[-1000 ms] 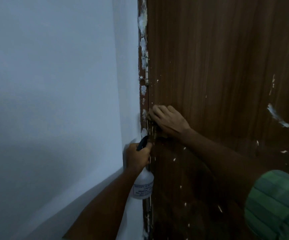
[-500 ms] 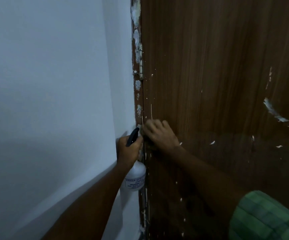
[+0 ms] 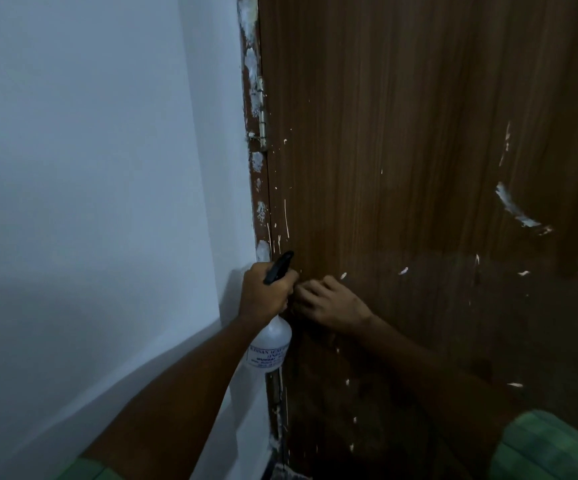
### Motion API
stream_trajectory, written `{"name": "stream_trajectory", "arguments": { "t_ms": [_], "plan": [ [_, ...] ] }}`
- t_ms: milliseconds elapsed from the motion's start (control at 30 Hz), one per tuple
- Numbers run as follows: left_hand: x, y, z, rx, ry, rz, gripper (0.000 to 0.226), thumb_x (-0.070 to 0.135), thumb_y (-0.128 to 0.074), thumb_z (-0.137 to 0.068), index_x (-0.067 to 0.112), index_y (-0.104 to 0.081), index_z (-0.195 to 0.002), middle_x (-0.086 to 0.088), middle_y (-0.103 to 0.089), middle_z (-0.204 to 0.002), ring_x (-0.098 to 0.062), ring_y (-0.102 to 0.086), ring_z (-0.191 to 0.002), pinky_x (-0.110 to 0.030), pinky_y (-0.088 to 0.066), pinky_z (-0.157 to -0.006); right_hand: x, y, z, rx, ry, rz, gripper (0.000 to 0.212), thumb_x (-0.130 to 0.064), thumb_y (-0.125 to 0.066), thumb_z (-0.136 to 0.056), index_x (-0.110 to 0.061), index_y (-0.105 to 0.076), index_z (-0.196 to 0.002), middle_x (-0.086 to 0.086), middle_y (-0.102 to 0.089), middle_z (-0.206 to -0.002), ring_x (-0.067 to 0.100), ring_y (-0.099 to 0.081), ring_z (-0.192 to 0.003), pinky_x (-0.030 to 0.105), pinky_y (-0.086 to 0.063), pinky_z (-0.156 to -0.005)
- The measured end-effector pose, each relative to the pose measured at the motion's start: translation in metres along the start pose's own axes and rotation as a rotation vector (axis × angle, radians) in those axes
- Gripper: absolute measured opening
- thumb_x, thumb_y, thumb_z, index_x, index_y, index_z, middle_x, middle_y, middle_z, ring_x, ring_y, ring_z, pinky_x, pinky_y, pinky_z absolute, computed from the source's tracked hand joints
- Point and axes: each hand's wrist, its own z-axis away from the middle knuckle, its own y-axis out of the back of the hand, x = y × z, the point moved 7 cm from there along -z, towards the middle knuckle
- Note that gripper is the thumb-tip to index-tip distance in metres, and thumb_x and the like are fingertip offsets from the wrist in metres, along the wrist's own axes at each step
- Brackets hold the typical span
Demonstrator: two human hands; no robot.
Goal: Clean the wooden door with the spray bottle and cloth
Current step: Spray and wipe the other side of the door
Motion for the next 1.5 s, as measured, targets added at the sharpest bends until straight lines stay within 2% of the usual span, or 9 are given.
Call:
{"name": "stream_trajectory", "arguments": {
  "t_ms": [200, 400, 567, 633, 833, 1033, 1200, 1400, 1500],
  "plan": [
    [0.013, -0.009, -0.009, -0.034, 0.013, 0.043, 0.025, 0.012, -0.069, -0.100, -0.002, -0.070, -0.079, -0.010, -0.064, -0.061, -0.015, -0.056, -0.041, -0.026, -0.045, -0.041, 0.092, 0.051, 0.018, 0.269, -0.591, -0.119, 0.097, -0.063, -0.084, -0.066, -0.022, -0.049, -0.148, 0.017, -0.043, -0.144, 0.034, -0.044, -0.115, 0.046, -0.043, -0.090],
    [0.022, -0.022, -0.006, -0.092, 0.002, 0.032, 0.025, 0.011, -0.068, -0.100, -0.004, -0.068, -0.080, -0.011, -0.063, -0.062, -0.013, -0.053, -0.040, -0.023, -0.043, -0.040, 0.023, 0.012, 0.051, 0.113, -0.121, -0.003, 0.079, -0.044, -0.089, -0.067, -0.029, -0.061, -0.139, 0.011, -0.048, -0.140, 0.030, -0.042, -0.116, 0.045, -0.049, -0.086],
    [0.031, -0.040, -0.002, -0.139, -0.032, 0.082, 0.025, 0.012, -0.067, -0.102, 0.004, -0.068, -0.078, -0.013, -0.063, -0.064, -0.015, -0.053, -0.040, -0.024, -0.043, -0.040, 0.100, 0.063, 0.056, 0.246, -0.548, -0.070, 0.093, -0.061, -0.084, -0.066, -0.025, -0.051, -0.146, 0.015, -0.043, -0.144, 0.034, -0.043, -0.113, 0.045, -0.036, -0.088],
    [0.031, -0.043, 0.001, -0.152, -0.028, 0.075, 0.024, 0.014, -0.068, -0.101, 0.003, -0.069, -0.080, -0.013, -0.064, -0.065, -0.016, -0.054, -0.040, -0.025, -0.043, -0.040, 0.097, 0.057, 0.065, 0.237, -0.599, -0.094, 0.097, -0.062, -0.084, -0.066, -0.024, -0.048, -0.148, 0.016, -0.042, -0.143, 0.034, -0.043, -0.112, 0.046, -0.040, -0.089],
    [0.039, -0.054, 0.005, -0.241, -0.130, -0.008, 0.026, 0.014, -0.068, -0.101, -0.002, -0.069, -0.081, -0.015, -0.067, -0.065, -0.016, -0.057, -0.042, -0.025, -0.044, -0.042, 0.044, 0.013, 0.089, -0.109, -0.076, -0.006, 0.087, -0.046, -0.086, -0.072, -0.033, -0.049, -0.149, 0.012, -0.040, -0.150, 0.032, -0.042, -0.124, 0.050, -0.045, -0.096],
    [0.047, -0.062, 0.004, -0.278, -0.172, -0.016, 0.023, 0.014, -0.067, -0.103, -0.003, -0.069, -0.087, -0.014, -0.067, -0.068, -0.010, -0.057, -0.042, -0.021, -0.044, -0.041, 0.109, 0.062, 0.104, 0.227, -0.682, -0.136, 0.097, -0.062, -0.085, -0.067, -0.025, -0.049, -0.149, 0.017, -0.043, -0.143, 0.036, -0.047, -0.115, 0.049, -0.044, -0.093],
    [0.050, -0.074, 0.007, -0.320, -0.182, -0.004, 0.022, 0.013, -0.065, -0.103, -0.001, -0.069, -0.086, -0.015, -0.068, -0.069, -0.010, -0.058, -0.044, -0.021, -0.045, -0.043, 0.042, 0.012, 0.128, -0.120, -0.162, -0.053, 0.095, -0.054, -0.089, -0.066, -0.030, -0.050, -0.149, 0.014, -0.042, -0.147, 0.033, -0.045, -0.122, 0.050, -0.047, -0.095],
    [0.050, -0.088, 0.009, -0.321, -0.202, -0.002, 0.028, 0.013, -0.066, -0.101, -0.006, -0.067, -0.080, -0.024, -0.066, -0.068, -0.013, -0.056, -0.041, -0.025, -0.044, -0.042, 0.129, 0.070, 0.130, 0.282, -0.712, -0.122, 0.092, -0.061, -0.084, -0.069, -0.026, -0.051, -0.148, 0.017, -0.044, -0.143, 0.035, -0.048, -0.113, 0.046, -0.043, -0.091],
    [0.045, -0.097, 0.012, -0.332, -0.178, 0.013, 0.028, 0.014, -0.067, -0.101, -0.005, -0.067, -0.081, -0.023, -0.066, -0.068, -0.015, -0.057, -0.042, -0.027, -0.045, -0.043, 0.082, 0.034, 0.138, 0.200, -0.557, -0.144, 0.089, -0.059, -0.084, -0.072, -0.027, -0.051, -0.148, 0.015, -0.045, -0.144, 0.032, -0.047, -0.115, 0.047, -0.045, -0.092]
  ]
}}
